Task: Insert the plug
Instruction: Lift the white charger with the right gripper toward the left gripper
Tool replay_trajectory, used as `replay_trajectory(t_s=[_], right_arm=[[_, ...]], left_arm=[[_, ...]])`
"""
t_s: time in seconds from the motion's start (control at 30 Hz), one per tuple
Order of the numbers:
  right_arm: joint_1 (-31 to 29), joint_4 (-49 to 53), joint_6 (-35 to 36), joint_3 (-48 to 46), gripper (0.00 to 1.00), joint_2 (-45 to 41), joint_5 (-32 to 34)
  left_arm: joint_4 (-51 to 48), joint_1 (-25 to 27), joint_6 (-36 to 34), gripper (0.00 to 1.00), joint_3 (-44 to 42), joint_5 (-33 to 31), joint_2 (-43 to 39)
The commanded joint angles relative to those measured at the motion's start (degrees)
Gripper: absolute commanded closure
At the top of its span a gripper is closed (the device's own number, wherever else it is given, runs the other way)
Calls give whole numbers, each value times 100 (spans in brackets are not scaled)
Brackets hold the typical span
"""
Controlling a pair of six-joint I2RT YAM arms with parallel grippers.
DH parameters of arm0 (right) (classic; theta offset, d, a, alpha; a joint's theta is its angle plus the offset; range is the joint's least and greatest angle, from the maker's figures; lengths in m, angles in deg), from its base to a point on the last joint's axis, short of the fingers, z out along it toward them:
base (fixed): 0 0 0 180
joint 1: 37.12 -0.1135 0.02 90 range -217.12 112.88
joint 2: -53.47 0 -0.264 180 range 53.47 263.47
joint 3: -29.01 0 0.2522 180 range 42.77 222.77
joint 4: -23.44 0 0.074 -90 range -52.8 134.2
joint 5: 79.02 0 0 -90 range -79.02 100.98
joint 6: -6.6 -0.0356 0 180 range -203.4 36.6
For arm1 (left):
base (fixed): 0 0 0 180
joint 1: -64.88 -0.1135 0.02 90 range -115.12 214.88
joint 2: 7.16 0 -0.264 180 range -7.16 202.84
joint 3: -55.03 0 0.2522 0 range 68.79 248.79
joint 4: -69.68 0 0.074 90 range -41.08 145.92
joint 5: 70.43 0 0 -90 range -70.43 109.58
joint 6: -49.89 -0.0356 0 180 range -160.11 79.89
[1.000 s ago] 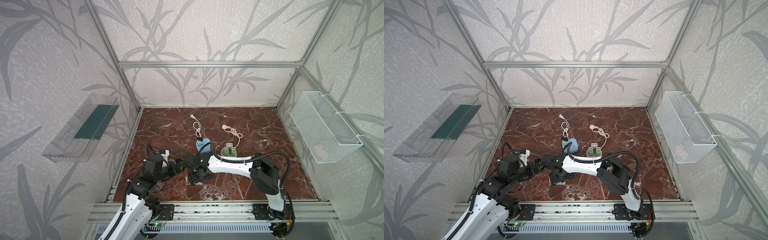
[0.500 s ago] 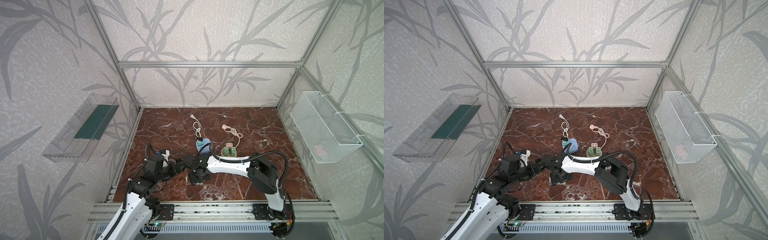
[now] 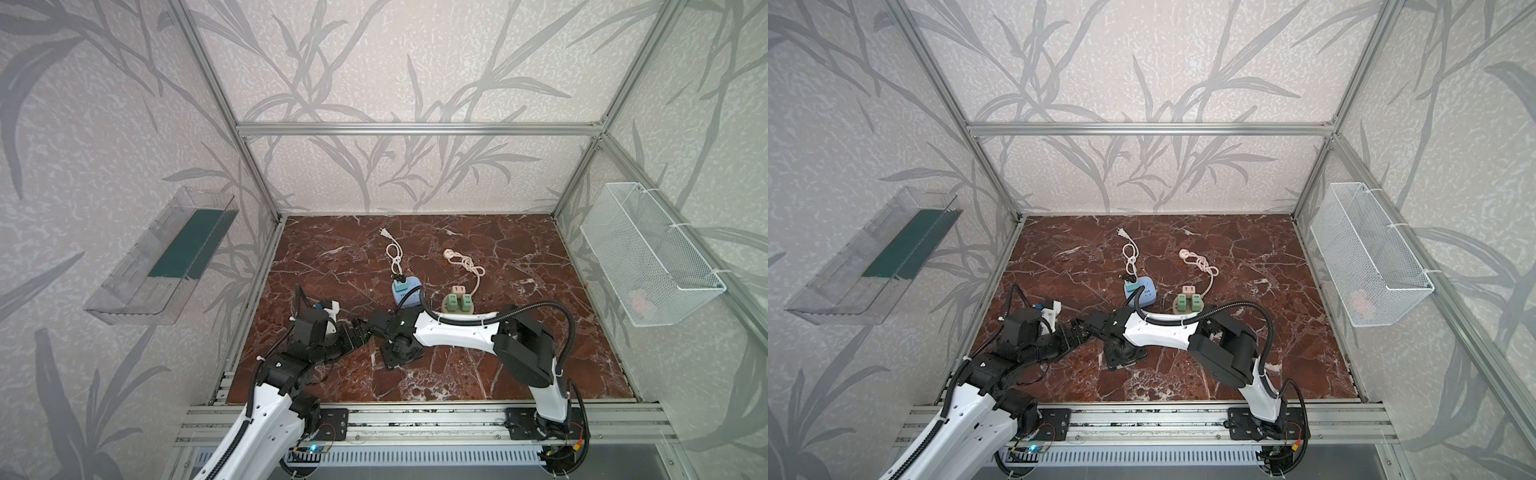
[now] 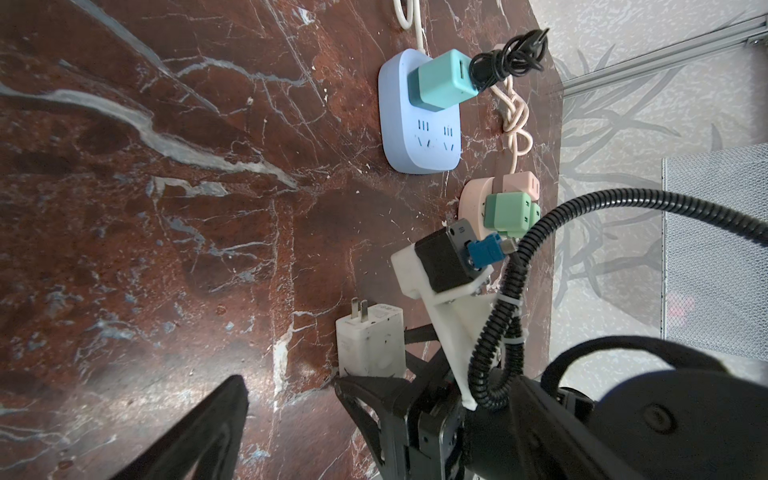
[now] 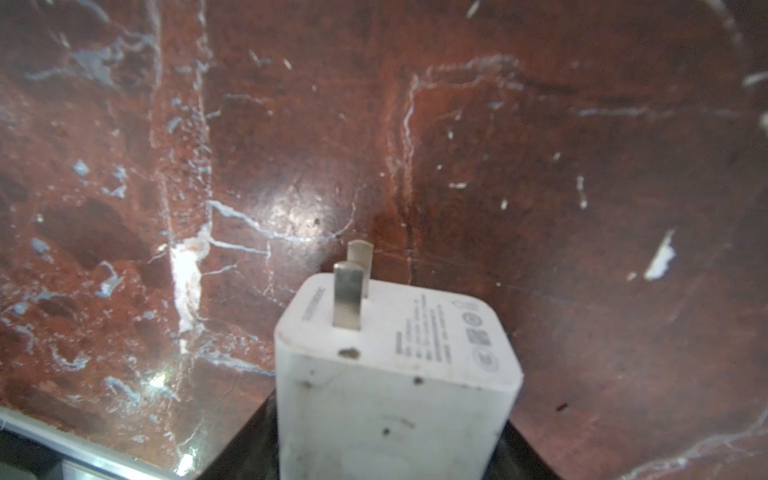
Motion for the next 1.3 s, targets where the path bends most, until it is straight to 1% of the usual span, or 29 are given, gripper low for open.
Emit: replay_trajectory(t_s=[0.0, 0.07, 0.2, 0.23, 0.33, 0.43, 0.5, 0.6, 0.63, 0.67, 0.77, 0.87, 1.0, 1.13, 1.27], right_arm=[[23, 72, 124, -255, 40, 11, 234], [36, 96, 185, -305, 46, -68, 268], [112, 95, 516, -439, 63, -268, 108], [135, 98, 594, -474, 70, -347, 91], [228, 114, 836, -654, 100, -606, -8], [367, -133, 1384, -1010, 100, -1054, -352], [479, -406, 1722, -1302, 100, -1444, -738], [628, -575, 2005, -1497, 100, -1908, -1157], [657, -633, 2063, -1525, 100, -1946, -1310], [689, -672, 2098, -1540, 100, -2188, -1442], [726, -849, 2123, -1501, 100, -2424, -1827], [726, -894, 2069, -1341, 100, -2479, -1960], [728, -935, 2047, -1135, 100, -2462, -2090], [727, -957, 2036, -983, 100, -2417, -2173], [728, -1007, 1963, -909, 100, -2426, -2275]], left_arm=[[-46, -36, -23, 4, 37, -68, -91], [-148, -43, -79, 4, 93, -115, -110], [-370, -44, -173, 6, 251, -214, -103], [-389, -44, -166, 7, 271, -214, -96], [-519, -44, -111, 11, 364, -232, -11], [-635, -44, -140, 16, 471, -185, 82], [-741, -44, -222, 20, 609, -111, 144], [-856, -37, -258, 24, 812, 229, 290], [-855, -35, -228, 24, 842, 367, 324], [-831, -35, -173, 24, 856, 511, 345], [-665, -33, 63, 24, 827, 763, 280], [-352, -26, 418, 21, 761, 919, 176], [42, 0, 791, 21, 657, 976, 23], [260, 43, 942, 22, 567, 1090, -7], [343, 103, 935, 24, 531, 1161, 11]])
